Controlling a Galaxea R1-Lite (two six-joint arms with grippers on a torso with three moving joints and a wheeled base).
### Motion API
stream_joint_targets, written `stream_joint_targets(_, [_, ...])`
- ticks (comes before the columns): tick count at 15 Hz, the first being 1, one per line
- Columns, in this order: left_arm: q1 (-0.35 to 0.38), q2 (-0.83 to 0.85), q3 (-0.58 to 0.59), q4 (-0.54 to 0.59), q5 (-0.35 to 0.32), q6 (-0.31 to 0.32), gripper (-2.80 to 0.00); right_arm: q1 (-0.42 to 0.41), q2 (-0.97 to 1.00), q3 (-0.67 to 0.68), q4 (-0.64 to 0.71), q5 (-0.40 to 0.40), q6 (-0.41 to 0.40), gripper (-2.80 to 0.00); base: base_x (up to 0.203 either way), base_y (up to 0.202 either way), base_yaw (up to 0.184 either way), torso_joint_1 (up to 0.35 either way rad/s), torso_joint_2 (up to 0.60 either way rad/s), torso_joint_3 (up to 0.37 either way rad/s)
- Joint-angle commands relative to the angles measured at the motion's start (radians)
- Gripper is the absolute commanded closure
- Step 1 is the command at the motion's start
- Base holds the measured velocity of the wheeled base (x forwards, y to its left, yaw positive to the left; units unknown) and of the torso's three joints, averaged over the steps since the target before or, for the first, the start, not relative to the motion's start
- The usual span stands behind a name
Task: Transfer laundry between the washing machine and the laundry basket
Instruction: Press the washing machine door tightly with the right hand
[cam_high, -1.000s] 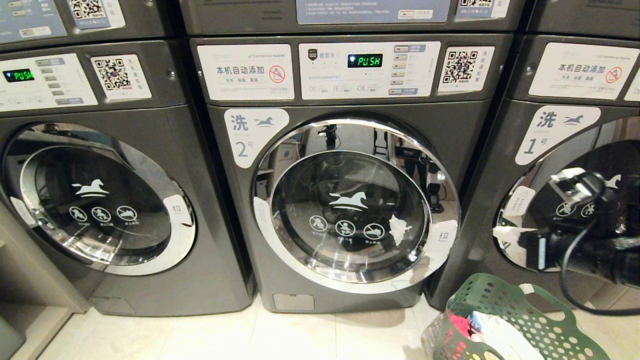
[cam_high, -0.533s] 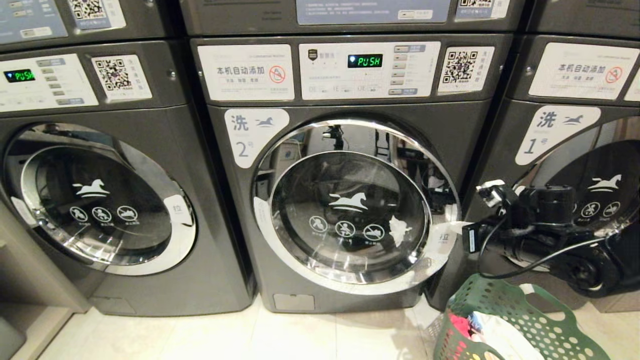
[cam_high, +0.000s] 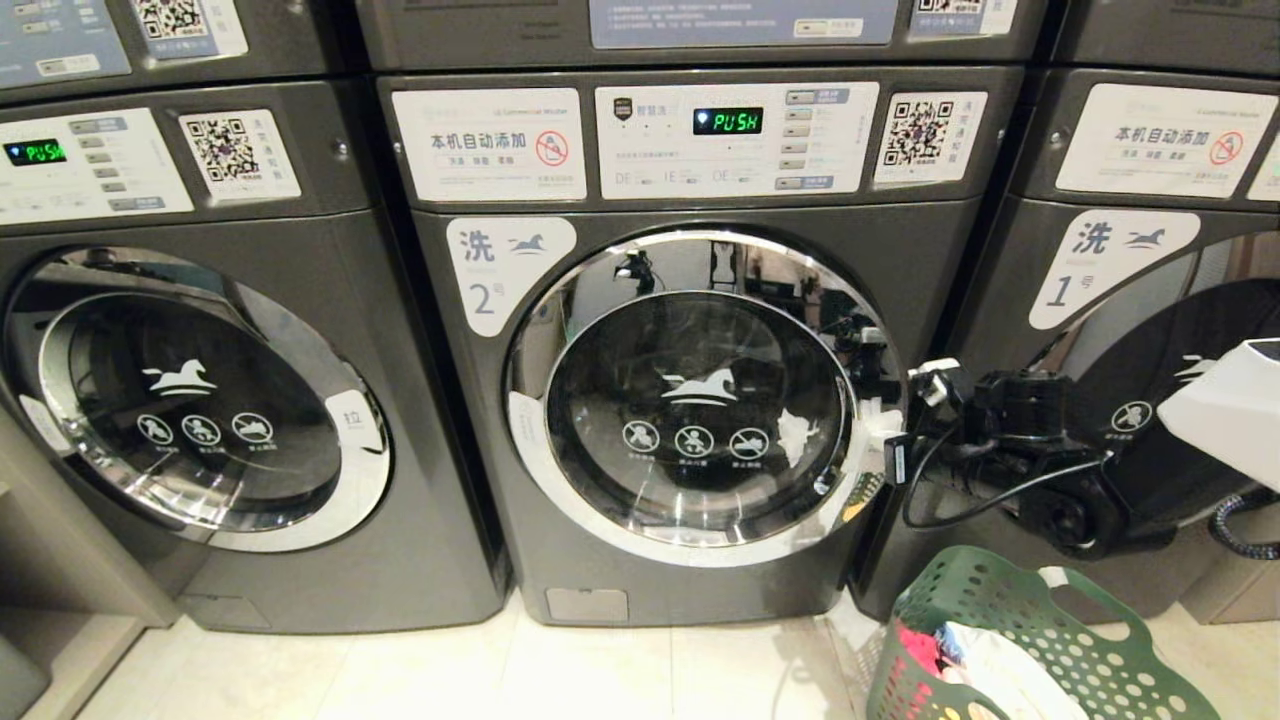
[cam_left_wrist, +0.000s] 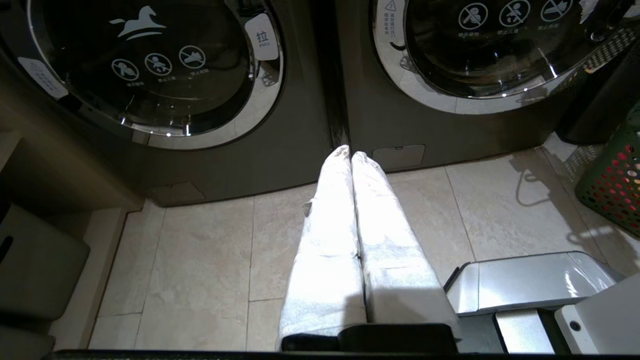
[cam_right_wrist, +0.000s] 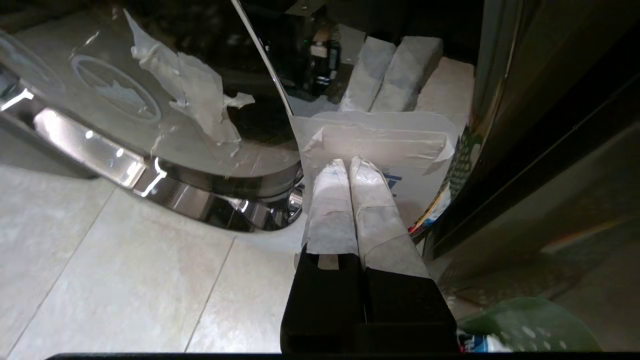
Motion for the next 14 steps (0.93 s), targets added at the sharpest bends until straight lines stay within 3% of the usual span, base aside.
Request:
stream_joint_targets(1, [0.057,-0.039,0.024,0.005,-0.027,0.009,0.0,0.001,0.075,-0.098,-0.01,-0.028,-0.002,0.0,0.0,0.0,0.0,0.0,0.0,0.0])
stream_joint_targets(4, [0.113,-0.097,0.061,-0.001,-0.068,0.026,0.0,0.001,0.125,-0.157,-0.01,-0.048,-0.008,0.0,0.0,0.0,0.0,0.0,0.0,0.0])
stream_joint_targets(8, [0.113,-0.098,0.092,-0.015,-0.064,0.031,0.0,0.0,0.204,-0.325,-0.01,-0.072,-0.007,0.0,0.0,0.0,0.0,0.0,0.0,0.0])
stream_joint_targets(14, [0.113,-0.098,0.101,-0.016,-0.064,0.031,0.0,-0.001,0.189,-0.303,-0.01,-0.1,-0.008,0.0,0.0,0.0,0.0,0.0,0.0,0.0])
